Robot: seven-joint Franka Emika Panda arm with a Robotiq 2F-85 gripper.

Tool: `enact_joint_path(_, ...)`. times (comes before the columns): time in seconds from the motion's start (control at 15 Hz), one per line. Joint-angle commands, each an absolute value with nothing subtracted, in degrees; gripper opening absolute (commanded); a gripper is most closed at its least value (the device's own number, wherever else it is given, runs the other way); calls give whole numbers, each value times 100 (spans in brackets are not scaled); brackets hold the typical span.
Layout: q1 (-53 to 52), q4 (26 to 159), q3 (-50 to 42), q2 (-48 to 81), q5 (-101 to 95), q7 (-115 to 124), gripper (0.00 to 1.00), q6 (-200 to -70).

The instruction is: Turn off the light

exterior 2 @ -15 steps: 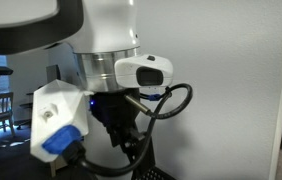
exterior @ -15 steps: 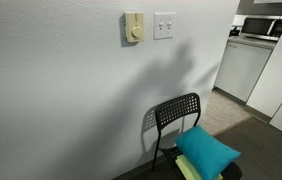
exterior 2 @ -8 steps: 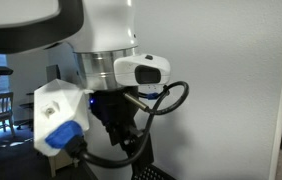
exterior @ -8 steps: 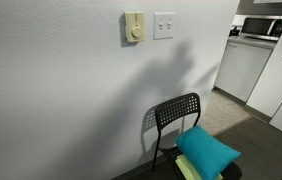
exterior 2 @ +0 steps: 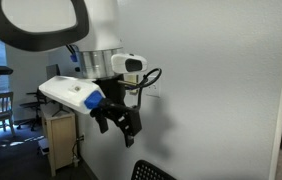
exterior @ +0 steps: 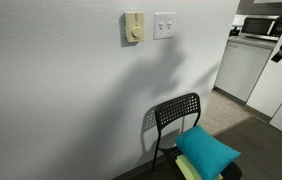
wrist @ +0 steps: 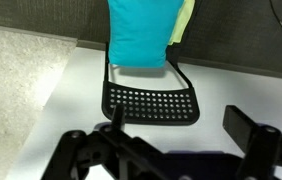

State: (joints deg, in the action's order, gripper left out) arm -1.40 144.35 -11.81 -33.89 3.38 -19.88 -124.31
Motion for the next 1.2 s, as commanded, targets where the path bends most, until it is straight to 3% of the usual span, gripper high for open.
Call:
enact_joint_path(0.0, -455, 14141, -953, -2909, 219, -2564, 100, -12558)
enact_joint_path(0.4, -612, 13579, -341, -2320, -759, -2878, 100, -12362)
enact_joint_path(1.13, -828, 13425, -186, -2363, -1194, -3578, 100, -12783)
